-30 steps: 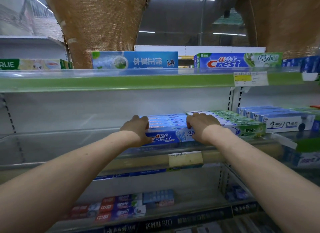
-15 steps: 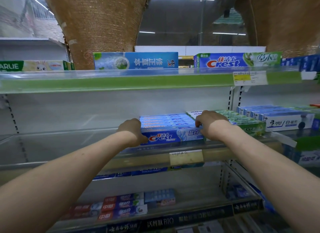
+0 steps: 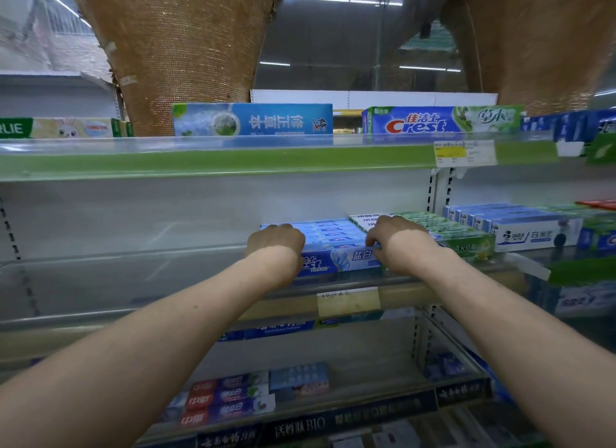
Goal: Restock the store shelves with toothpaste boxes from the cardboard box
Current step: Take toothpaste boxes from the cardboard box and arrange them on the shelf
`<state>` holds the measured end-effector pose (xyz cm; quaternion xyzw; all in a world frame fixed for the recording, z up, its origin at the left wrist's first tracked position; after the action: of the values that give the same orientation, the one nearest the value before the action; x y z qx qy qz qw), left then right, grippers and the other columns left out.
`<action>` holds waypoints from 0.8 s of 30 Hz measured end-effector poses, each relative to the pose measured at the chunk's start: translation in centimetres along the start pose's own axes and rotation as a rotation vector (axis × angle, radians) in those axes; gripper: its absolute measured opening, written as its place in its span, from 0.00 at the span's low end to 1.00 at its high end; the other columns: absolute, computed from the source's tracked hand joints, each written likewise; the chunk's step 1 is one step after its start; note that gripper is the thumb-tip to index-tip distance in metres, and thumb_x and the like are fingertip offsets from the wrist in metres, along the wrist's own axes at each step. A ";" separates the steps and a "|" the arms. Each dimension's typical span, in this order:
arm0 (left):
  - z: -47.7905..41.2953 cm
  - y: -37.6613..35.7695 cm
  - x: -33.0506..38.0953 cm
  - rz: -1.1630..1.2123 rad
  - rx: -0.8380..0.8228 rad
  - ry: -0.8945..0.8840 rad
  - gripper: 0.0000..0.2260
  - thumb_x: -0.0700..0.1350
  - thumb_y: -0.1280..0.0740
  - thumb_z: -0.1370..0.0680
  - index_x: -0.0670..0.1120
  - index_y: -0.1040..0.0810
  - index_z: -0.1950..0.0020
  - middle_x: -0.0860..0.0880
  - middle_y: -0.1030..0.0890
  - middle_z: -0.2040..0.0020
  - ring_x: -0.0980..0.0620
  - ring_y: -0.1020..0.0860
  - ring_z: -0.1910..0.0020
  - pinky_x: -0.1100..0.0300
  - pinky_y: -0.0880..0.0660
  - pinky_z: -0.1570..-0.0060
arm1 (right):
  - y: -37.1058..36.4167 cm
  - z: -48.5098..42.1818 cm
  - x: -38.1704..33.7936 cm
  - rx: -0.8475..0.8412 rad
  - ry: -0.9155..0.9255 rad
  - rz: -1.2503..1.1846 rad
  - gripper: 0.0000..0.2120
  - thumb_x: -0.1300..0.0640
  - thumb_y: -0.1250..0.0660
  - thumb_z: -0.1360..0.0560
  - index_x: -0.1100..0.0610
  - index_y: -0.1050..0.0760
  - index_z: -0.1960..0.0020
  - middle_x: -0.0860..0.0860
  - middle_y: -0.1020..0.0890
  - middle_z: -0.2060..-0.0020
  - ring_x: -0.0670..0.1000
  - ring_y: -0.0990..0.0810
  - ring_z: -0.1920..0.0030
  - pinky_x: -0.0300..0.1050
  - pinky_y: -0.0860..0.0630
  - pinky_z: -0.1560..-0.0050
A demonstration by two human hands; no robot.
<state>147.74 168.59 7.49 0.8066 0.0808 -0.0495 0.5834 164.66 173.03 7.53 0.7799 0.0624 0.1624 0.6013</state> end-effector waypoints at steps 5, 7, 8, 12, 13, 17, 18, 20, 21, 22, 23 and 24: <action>-0.2 0.0 0.6 -0.112 0.039 -0.043 0.09 0.43 0.39 0.20 0.49 0.23 0.43 0.49 0.25 0.45 0.47 0.25 0.49 0.58 0.34 0.60 | 0.2 0.6 -0.2 0.000 0.029 -0.026 0.15 0.64 0.42 0.23 0.50 0.33 0.66 0.54 0.29 0.57 0.57 0.28 0.55 0.41 0.35 0.64; -0.4 -0.2 0.7 -0.113 0.047 -0.034 0.10 0.42 0.39 0.21 0.50 0.22 0.43 0.50 0.23 0.45 0.47 0.25 0.50 0.58 0.34 0.61 | 0.2 0.7 -0.2 0.003 0.032 -0.015 0.12 0.65 0.41 0.24 0.50 0.30 0.61 0.54 0.28 0.56 0.57 0.28 0.55 0.42 0.34 0.62; -0.5 -0.1 0.7 -0.104 0.047 -0.019 0.10 0.41 0.39 0.21 0.50 0.22 0.44 0.50 0.22 0.47 0.48 0.25 0.52 0.59 0.34 0.62 | 0.3 0.7 -0.2 0.013 0.039 -0.007 0.12 0.65 0.41 0.24 0.51 0.24 0.55 0.54 0.25 0.52 0.57 0.27 0.54 0.42 0.33 0.60; -0.6 0.2 0.8 -0.094 0.038 0.013 0.07 0.38 0.38 0.23 0.48 0.22 0.53 0.50 0.21 0.55 0.48 0.28 0.62 0.60 0.38 0.67 | 0.1 0.7 -0.5 0.032 0.031 0.042 0.11 0.65 0.40 0.25 0.55 0.22 0.50 0.55 0.22 0.48 0.55 0.29 0.55 0.43 0.32 0.58; -0.5 0.3 1.0 -0.108 0.032 0.009 0.07 0.37 0.38 0.24 0.48 0.24 0.57 0.50 0.23 0.58 0.48 0.29 0.63 0.60 0.37 0.67 | 0.0 0.7 -0.6 0.039 0.026 0.049 0.12 0.65 0.40 0.25 0.56 0.22 0.48 0.55 0.22 0.47 0.55 0.29 0.55 0.44 0.32 0.58; -0.2 1.1 1.4 -0.106 0.025 -0.018 0.11 0.41 0.37 0.23 0.47 0.33 0.64 0.50 0.30 0.64 0.47 0.30 0.63 0.59 0.35 0.61 | 0.6 1.0 -0.7 0.074 0.055 0.037 0.14 0.62 0.40 0.24 0.54 0.22 0.42 0.55 0.21 0.44 0.56 0.24 0.48 0.45 0.28 0.54; 0.0 1.4 1.4 -0.089 0.038 -0.030 0.12 0.42 0.37 0.23 0.47 0.34 0.65 0.50 0.31 0.65 0.47 0.29 0.62 0.59 0.35 0.61 | 0.8 1.3 -0.8 0.101 0.068 0.028 0.14 0.60 0.39 0.24 0.53 0.22 0.42 0.54 0.21 0.43 0.56 0.24 0.46 0.46 0.28 0.53; 0.3 2.0 1.7 -0.038 0.095 -0.075 0.12 0.41 0.37 0.24 0.47 0.34 0.66 0.49 0.29 0.64 0.46 0.29 0.62 0.58 0.35 0.62 | 1.3 2.0 -0.8 0.164 0.079 -0.004 0.12 0.58 0.38 0.23 0.51 0.22 0.41 0.53 0.21 0.43 0.56 0.24 0.44 0.46 0.28 0.54; 0.5 2.3 2.0 -0.004 0.134 -0.104 0.09 0.41 0.37 0.24 0.47 0.31 0.64 0.49 0.27 0.62 0.45 0.28 0.61 0.58 0.35 0.62 | 1.5 2.5 -0.8 0.193 0.075 -0.024 0.11 0.56 0.38 0.23 0.52 0.22 0.43 0.53 0.20 0.44 0.57 0.24 0.45 0.46 0.29 0.56; 0.8 2.7 2.4 0.033 0.164 -0.129 0.05 0.42 0.36 0.24 0.47 0.26 0.60 0.47 0.24 0.59 0.45 0.27 0.60 0.58 0.35 0.62 | 1.7 2.8 -0.7 0.207 0.064 -0.045 0.10 0.54 0.38 0.22 0.52 0.22 0.44 0.53 0.19 0.46 0.57 0.23 0.46 0.45 0.30 0.57; 1.0 2.9 3.0 0.076 0.177 -0.154 0.03 0.42 0.36 0.24 0.46 0.23 0.55 0.46 0.22 0.56 0.44 0.27 0.59 0.59 0.35 0.62 | 1.7 3.4 -0.6 0.210 0.046 -0.057 0.09 0.52 0.38 0.22 0.52 0.22 0.45 0.53 0.19 0.47 0.57 0.22 0.47 0.45 0.31 0.57; 1.2 3.2 3.7 0.110 0.184 -0.173 0.04 0.43 0.36 0.25 0.46 0.22 0.52 0.46 0.21 0.54 0.44 0.26 0.58 0.59 0.35 0.61 | 1.8 3.9 -0.4 0.214 0.033 -0.061 0.09 0.52 0.37 0.22 0.52 0.22 0.46 0.54 0.19 0.48 0.58 0.22 0.47 0.45 0.31 0.57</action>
<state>151.97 166.71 9.40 0.8526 -0.0192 -0.0939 0.5136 165.36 168.86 8.32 0.8345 0.1127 0.1493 0.5183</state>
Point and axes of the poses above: each hand's wrist, its own z-axis away from the middle knuckle, its own y-axis out of the back of the hand, x = y × z, the point moved 6 cm from there along -z, towards the middle knuckle
